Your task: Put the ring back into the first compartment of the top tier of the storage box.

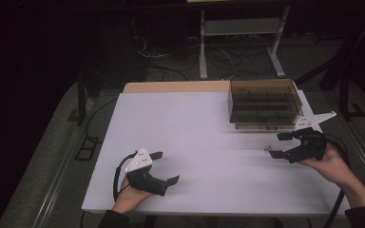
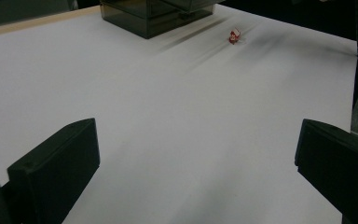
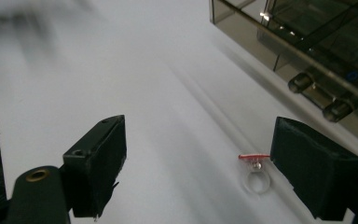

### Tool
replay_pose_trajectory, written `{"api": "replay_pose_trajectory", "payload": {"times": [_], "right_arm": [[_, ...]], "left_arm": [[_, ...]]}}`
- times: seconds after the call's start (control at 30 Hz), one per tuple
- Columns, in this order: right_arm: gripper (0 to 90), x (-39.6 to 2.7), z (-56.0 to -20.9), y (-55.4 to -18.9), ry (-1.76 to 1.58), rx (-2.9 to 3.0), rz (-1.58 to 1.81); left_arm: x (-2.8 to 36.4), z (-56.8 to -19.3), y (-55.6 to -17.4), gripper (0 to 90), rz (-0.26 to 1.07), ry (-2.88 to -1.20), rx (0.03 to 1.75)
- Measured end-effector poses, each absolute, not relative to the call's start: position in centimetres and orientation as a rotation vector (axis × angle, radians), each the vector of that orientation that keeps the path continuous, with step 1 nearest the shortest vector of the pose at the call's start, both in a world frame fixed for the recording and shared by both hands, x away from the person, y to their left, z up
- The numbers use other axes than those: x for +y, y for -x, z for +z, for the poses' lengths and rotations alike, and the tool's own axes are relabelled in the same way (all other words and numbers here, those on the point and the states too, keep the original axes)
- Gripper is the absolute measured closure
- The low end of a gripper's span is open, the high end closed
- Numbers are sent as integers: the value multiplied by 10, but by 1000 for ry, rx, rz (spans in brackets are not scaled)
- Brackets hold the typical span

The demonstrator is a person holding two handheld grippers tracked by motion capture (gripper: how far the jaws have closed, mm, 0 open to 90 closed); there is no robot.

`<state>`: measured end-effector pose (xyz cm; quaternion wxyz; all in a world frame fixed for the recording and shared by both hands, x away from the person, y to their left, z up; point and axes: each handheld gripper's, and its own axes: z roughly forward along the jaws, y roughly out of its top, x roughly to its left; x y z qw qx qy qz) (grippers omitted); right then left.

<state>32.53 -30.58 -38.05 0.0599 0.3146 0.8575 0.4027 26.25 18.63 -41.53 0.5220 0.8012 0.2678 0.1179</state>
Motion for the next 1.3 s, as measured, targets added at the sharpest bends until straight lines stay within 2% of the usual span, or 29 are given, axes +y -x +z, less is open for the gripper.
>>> {"api": "replay_pose_trajectory", "payload": {"times": [0.97, 1.3], "right_arm": [[186, -305, -411, -342, -1009, 2609, 1096], [213, -304, -417, -349, -1009, 2612, 1059]], "left_arm": [[186, -415, -262, 0, 283, -1921, 640], [186, -415, -262, 0, 281, -1919, 643]]}}
